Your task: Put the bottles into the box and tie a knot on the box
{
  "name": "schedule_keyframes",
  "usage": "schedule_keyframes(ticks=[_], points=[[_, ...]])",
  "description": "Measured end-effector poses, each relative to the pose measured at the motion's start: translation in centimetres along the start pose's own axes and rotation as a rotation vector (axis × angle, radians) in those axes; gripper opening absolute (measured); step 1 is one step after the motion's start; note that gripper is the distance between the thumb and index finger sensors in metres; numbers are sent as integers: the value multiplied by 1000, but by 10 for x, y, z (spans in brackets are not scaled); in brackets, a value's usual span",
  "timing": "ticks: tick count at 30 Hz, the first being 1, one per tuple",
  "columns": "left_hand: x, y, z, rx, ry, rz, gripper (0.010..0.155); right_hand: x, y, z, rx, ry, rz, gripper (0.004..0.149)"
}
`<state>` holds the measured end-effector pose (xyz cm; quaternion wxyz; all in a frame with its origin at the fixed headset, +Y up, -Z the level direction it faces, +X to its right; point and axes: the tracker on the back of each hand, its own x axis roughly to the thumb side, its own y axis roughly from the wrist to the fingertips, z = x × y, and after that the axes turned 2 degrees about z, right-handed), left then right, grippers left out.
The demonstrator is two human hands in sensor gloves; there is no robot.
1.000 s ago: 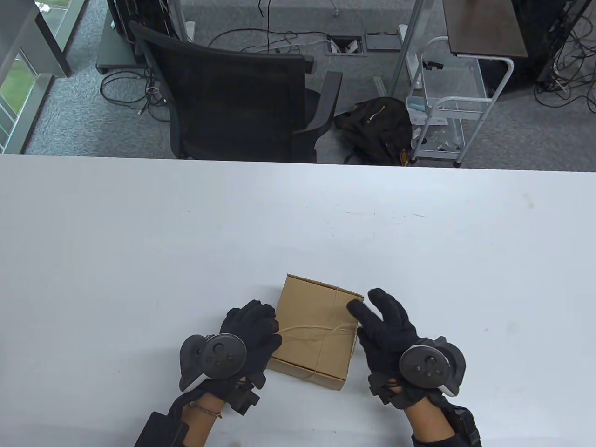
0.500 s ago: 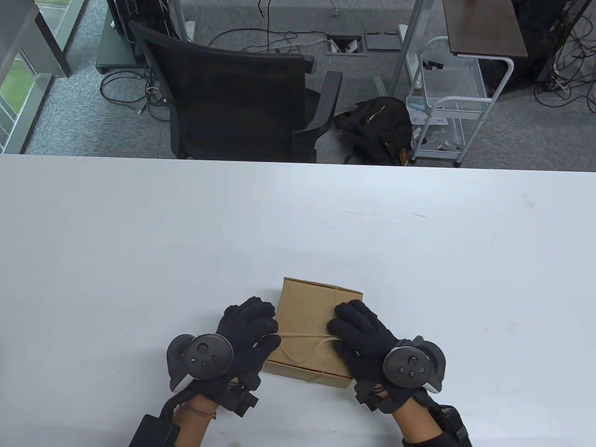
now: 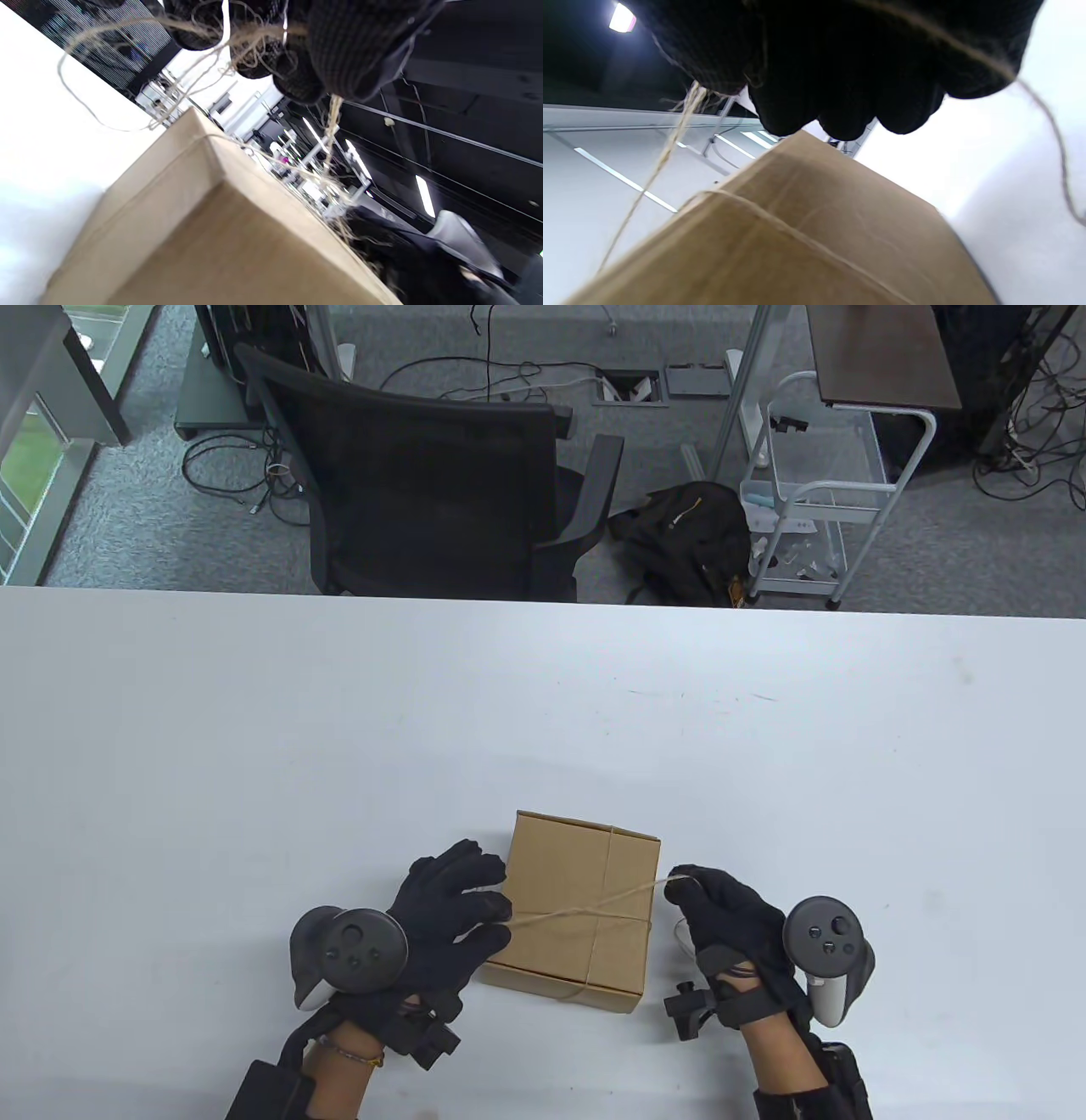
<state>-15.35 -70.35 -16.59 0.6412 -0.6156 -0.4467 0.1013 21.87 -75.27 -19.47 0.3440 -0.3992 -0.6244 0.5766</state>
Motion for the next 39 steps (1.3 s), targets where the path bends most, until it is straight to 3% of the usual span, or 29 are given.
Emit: schedule_keyframes(ticks=[3, 5, 7, 9, 11, 12, 15, 20, 23, 29, 32, 36, 39], points=[[3, 1, -6, -46, 94, -23, 45, 1, -2, 0, -58, -114, -3, 42], [6, 2, -11, -70, 231, -44, 45, 9, -5, 2, -101, -298, -59, 47], [9, 1, -16, -64, 314, -49, 45, 18, -9, 7, -152, -441, -133, 69], [11, 1, -18, -83, 352, -54, 45, 29, -12, 16, -92, -514, -252, 73], [13, 2, -19, -77, 348, -61, 45, 42, -17, 28, -2, -480, -461, 66], [14, 1, -19, -82, 363, -61, 45, 47, -20, 33, 34, -472, -525, 59], [15, 1, -21, -79, 362, -72, 45, 58, -31, 51, 187, -403, -665, 55], [16, 1, -22, -82, 371, -82, 45, 58, -39, 78, 457, -415, -648, 69], [16, 1, -18, -96, 370, -77, 45, 57, -40, 83, 506, -573, -623, 74], [-2, 1, 4, -195, 333, 31, 49, 56, -38, 81, 507, -558, -613, 73], [-24, -1, 15, -223, 222, 124, 58, 55, -37, 80, 496, -545, -612, 73], [-53, -5, 17, -130, 76, 365, 59, 54, -37, 80, 508, -527, -629, 71], [-48, -3, 11, -50, 201, 387, 48, 54, -38, 80, 507, -534, -632, 69]])
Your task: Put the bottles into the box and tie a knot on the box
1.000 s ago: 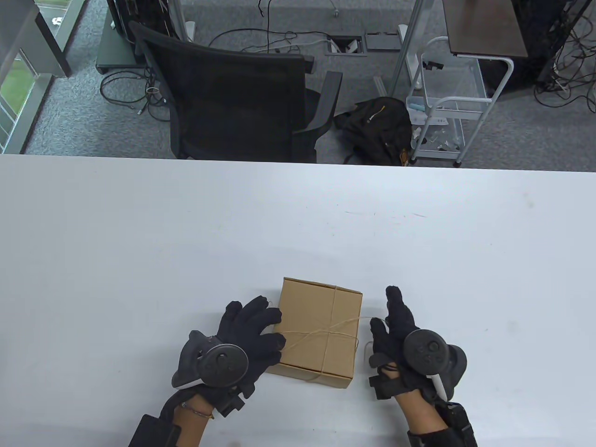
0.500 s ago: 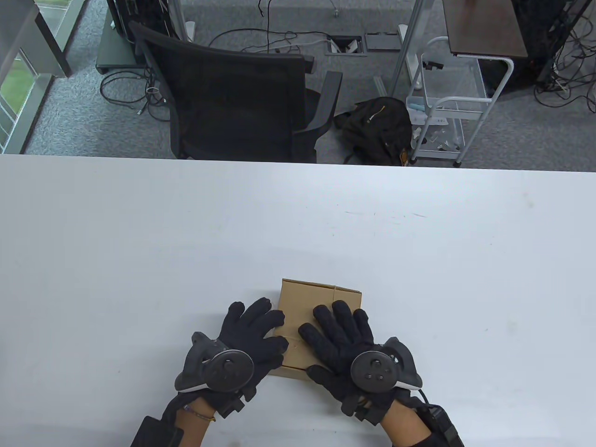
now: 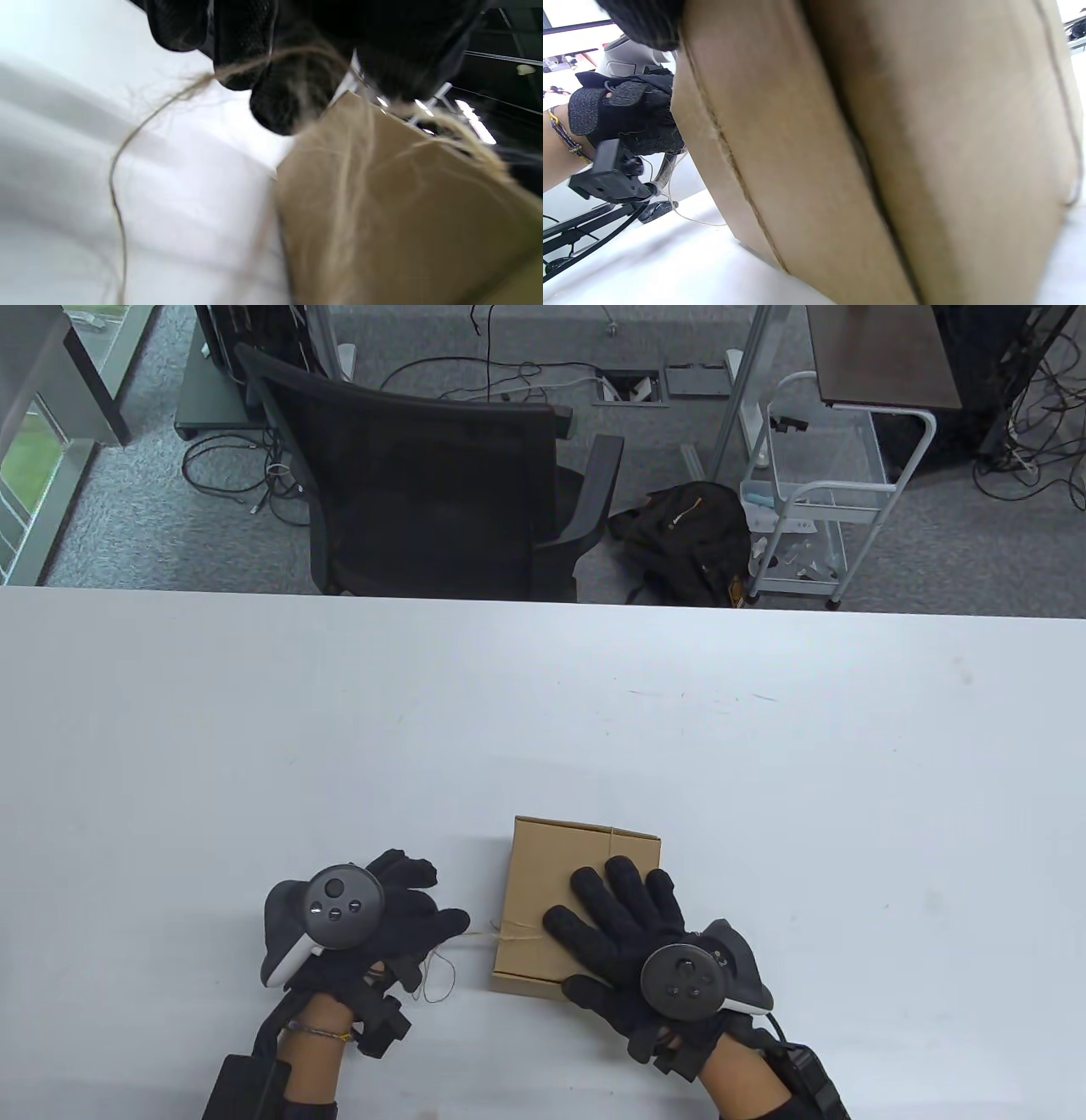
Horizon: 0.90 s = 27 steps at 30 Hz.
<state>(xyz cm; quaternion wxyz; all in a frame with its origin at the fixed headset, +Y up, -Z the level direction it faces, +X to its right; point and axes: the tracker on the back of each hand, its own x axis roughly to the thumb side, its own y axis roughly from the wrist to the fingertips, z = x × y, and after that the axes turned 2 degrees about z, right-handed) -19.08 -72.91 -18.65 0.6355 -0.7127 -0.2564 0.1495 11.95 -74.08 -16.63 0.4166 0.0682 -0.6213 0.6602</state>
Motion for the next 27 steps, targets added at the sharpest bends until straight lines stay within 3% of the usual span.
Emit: schedule_keyframes(ticks=[1, 2, 7, 10, 14, 17, 27], points=[[8, -1, -2, 7, 55, -23, 48, -1, 0, 0, -1, 7, -4, 69], [13, -1, -3, 15, 76, -50, 56, -1, 0, 0, 0, 12, -5, 69], [49, -10, -12, 114, 45, -250, 72, -2, 0, -1, 1, 14, -16, 69], [60, -12, -21, 94, 65, -282, 65, -2, 0, -1, 0, 23, -25, 68], [71, -11, -30, 130, 125, -312, 45, 0, 0, -1, -8, 7, -55, 69], [76, -11, -37, 111, 193, -345, 46, -1, -1, -1, -1, 38, -87, 69], [68, -14, -28, 120, 40, -372, 47, 1, -2, -4, 10, 29, -119, 61]])
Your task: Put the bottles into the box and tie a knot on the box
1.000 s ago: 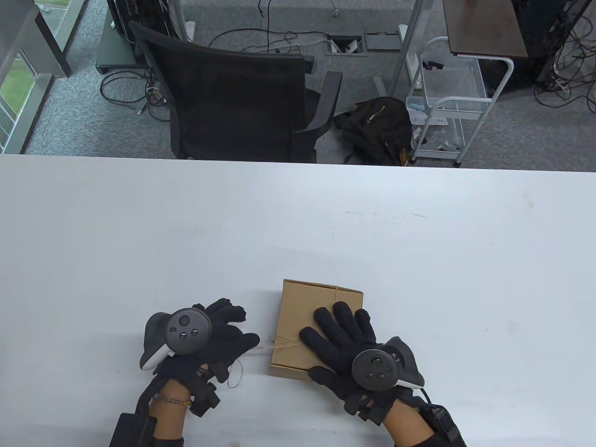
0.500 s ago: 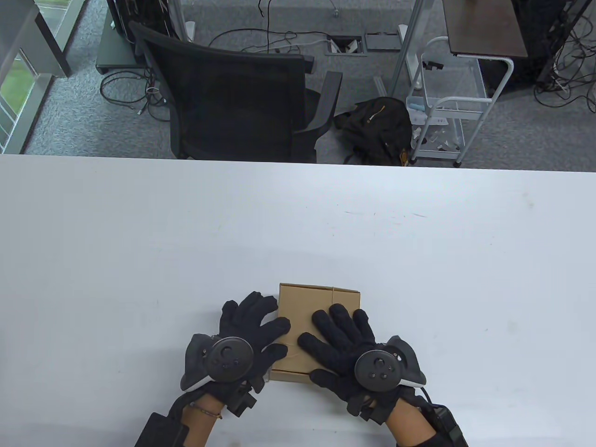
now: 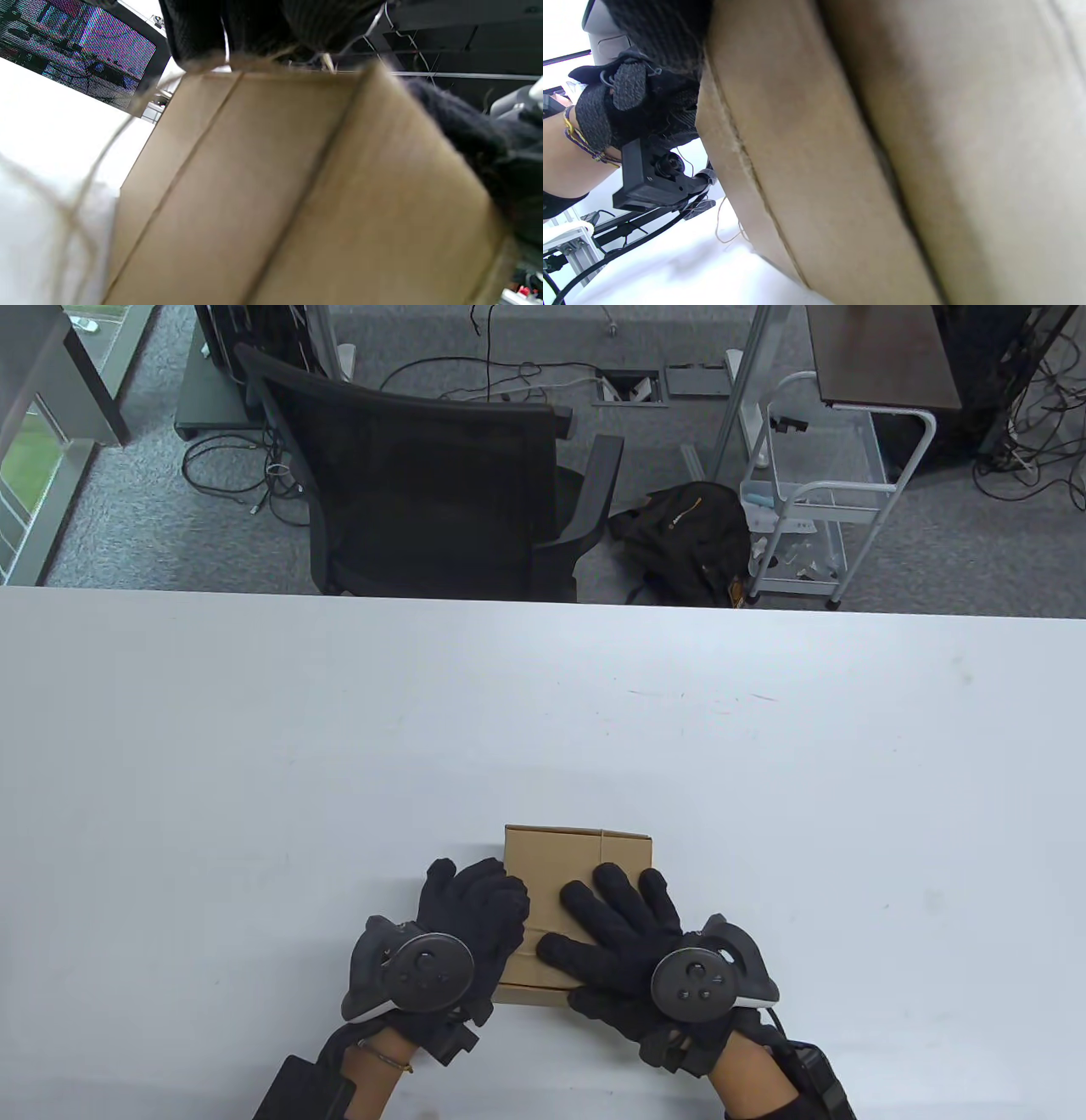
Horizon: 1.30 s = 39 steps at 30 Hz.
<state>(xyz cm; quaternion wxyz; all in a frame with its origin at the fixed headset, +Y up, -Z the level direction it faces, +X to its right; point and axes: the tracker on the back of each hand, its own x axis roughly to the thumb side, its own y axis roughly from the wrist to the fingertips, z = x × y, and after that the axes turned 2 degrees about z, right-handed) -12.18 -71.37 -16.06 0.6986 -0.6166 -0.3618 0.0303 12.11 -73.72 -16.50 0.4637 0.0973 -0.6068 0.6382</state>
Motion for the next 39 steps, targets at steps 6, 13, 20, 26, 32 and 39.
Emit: schedule_keyframes(ticks=[6, 13, 20, 26, 32, 39], points=[[-3, 1, 2, 62, -53, 6, 52, 2, 0, 0, -8, -25, 8, 62], [-10, 3, 3, 29, -273, 47, 55, 10, 3, -1, -35, -143, 38, 71], [-2, 0, 1, 25, -127, 12, 69, 13, 4, 2, -19, -153, 30, 74], [1, 6, -6, 23, 28, 95, 77, 12, 4, 2, -19, -134, 11, 73], [4, 13, -13, -13, 8, 120, 46, 11, 4, 2, -20, -136, 8, 73], [-4, 10, -8, -124, -271, 109, 48, 13, 5, 1, -18, -164, 32, 77]])
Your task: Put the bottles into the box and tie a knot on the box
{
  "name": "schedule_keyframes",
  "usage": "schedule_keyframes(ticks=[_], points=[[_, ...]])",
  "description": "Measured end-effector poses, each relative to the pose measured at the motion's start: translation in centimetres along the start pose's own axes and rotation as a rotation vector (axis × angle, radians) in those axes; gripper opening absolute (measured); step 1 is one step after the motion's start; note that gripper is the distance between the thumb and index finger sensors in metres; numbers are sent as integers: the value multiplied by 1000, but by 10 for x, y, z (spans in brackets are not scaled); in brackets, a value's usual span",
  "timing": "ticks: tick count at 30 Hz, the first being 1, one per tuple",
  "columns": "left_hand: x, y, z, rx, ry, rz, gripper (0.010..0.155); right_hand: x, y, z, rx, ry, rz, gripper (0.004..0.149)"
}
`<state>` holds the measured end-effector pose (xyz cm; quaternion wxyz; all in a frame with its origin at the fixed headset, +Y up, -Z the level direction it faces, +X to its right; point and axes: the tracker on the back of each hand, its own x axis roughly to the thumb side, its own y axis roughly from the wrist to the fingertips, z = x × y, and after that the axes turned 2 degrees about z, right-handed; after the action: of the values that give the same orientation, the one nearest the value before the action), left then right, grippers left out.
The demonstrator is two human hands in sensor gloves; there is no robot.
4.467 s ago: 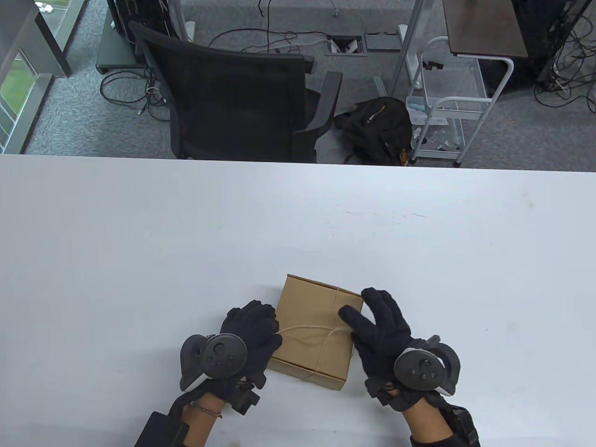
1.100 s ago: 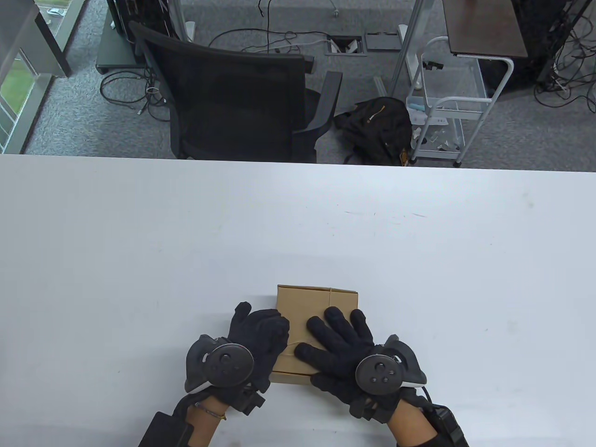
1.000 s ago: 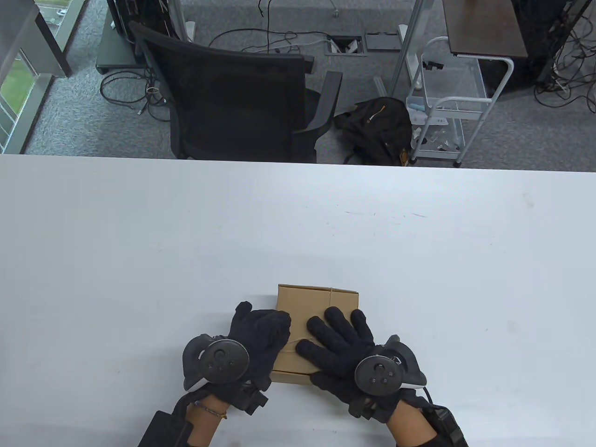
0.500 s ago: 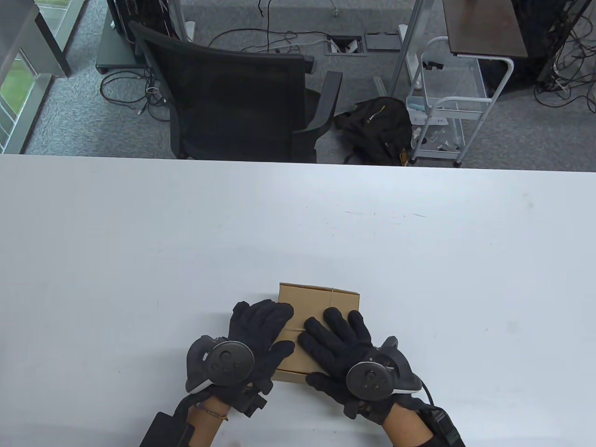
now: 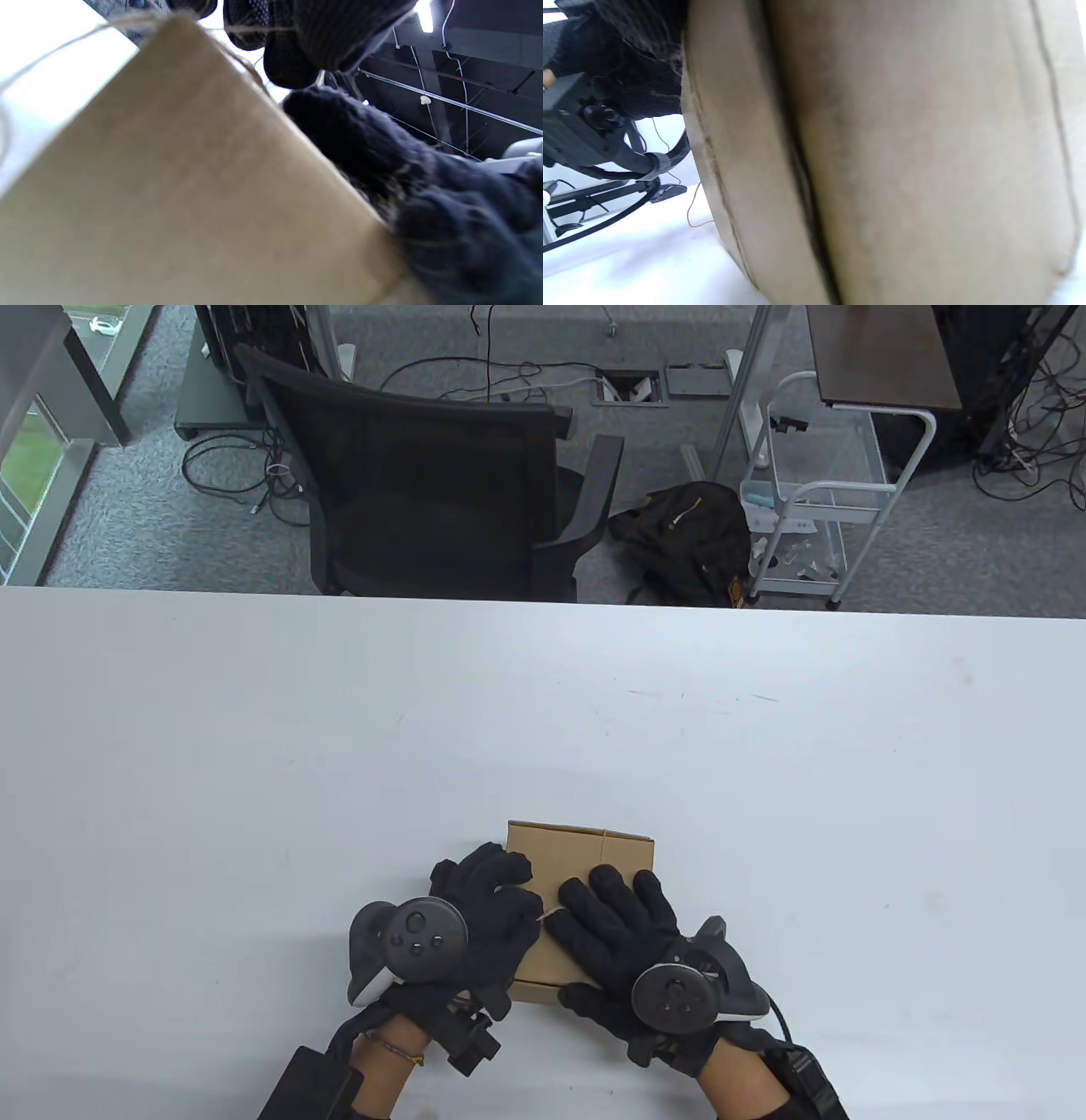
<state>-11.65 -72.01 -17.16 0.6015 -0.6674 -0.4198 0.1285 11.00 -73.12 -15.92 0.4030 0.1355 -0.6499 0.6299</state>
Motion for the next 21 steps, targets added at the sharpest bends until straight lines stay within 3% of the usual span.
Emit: schedule_keyframes(ticks=[5, 8, 12, 14, 17, 21], points=[[3, -4, -2, 25, 217, -48, 55, -3, -2, -2, -37, 63, -15, 75], [4, -7, -2, 50, 257, -66, 58, -7, -5, -5, -88, 117, -37, 69], [4, -9, -3, 26, 343, -97, 63, -10, -7, -7, -120, 124, -27, 79], [6, -10, -3, 13, 394, -127, 62, -9, -5, -4, -94, 128, -12, 82], [7, -11, -2, 2, 458, -150, 61, -9, -3, 4, 32, 110, 52, 78], [1, -9, 2, -15, 381, -124, 63, -9, -2, 3, 36, 100, 48, 75]])
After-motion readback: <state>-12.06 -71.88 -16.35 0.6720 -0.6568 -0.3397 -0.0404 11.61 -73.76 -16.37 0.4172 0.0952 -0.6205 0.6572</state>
